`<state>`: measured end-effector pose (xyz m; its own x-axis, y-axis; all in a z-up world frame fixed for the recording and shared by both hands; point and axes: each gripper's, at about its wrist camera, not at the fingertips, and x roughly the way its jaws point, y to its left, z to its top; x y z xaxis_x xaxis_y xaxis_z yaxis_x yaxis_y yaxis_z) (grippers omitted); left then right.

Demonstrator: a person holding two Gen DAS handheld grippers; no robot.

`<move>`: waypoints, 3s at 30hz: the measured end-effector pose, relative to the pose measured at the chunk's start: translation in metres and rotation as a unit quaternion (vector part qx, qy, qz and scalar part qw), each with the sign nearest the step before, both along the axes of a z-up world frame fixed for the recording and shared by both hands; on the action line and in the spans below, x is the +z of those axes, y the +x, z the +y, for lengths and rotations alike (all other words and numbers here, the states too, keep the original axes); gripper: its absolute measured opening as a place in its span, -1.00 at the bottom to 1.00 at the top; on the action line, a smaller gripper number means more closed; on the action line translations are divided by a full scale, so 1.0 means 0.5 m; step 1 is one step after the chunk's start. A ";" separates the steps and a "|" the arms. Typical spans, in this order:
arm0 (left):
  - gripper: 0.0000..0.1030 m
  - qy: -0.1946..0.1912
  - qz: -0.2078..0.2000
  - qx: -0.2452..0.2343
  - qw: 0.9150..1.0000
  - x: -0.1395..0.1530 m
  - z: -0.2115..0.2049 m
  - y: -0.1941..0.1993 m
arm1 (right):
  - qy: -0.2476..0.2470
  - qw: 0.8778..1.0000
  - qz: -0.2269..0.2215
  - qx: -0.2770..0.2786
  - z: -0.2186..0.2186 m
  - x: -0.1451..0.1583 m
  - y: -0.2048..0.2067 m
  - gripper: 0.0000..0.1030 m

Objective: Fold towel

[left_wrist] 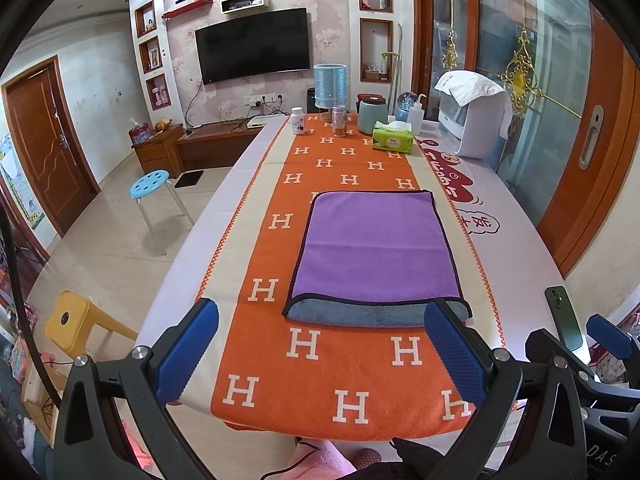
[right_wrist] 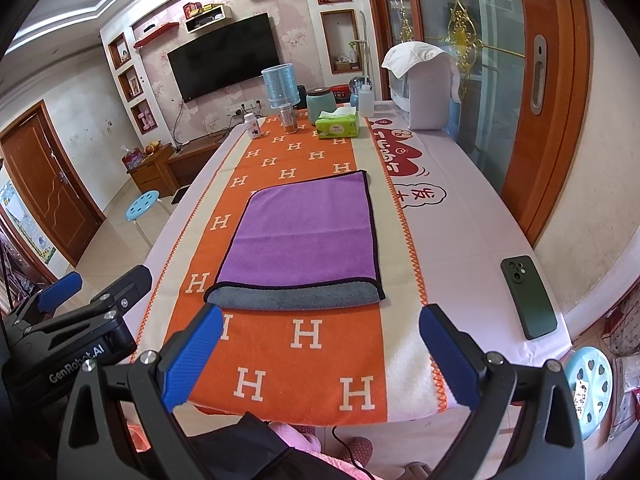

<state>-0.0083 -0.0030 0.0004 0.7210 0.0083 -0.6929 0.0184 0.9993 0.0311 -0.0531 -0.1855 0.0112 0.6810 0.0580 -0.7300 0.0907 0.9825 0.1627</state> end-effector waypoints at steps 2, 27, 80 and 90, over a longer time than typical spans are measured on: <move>0.99 0.000 0.001 0.000 1.000 0.000 0.000 0.000 | 0.001 1.000 0.000 0.000 -0.001 0.000 -0.001 0.92; 0.99 0.010 0.024 0.028 0.999 -0.009 -0.011 -0.015 | 0.028 0.999 -0.018 0.030 -0.032 -0.009 -0.007 0.92; 0.92 -0.001 0.259 -0.135 0.956 -0.424 0.067 0.434 | -0.013 0.987 0.112 0.117 -0.103 -0.355 0.296 0.37; 0.54 -0.006 0.285 -0.149 0.947 -0.459 0.061 0.437 | -0.008 0.983 0.126 0.131 -0.095 -0.376 0.306 -0.02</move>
<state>0.2103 0.0275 -0.2292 0.1997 -0.1472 -0.9687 0.3093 0.9476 -0.0802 0.0998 -0.2329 -0.1770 0.4407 0.1954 -0.8761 -0.1309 0.9796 0.1527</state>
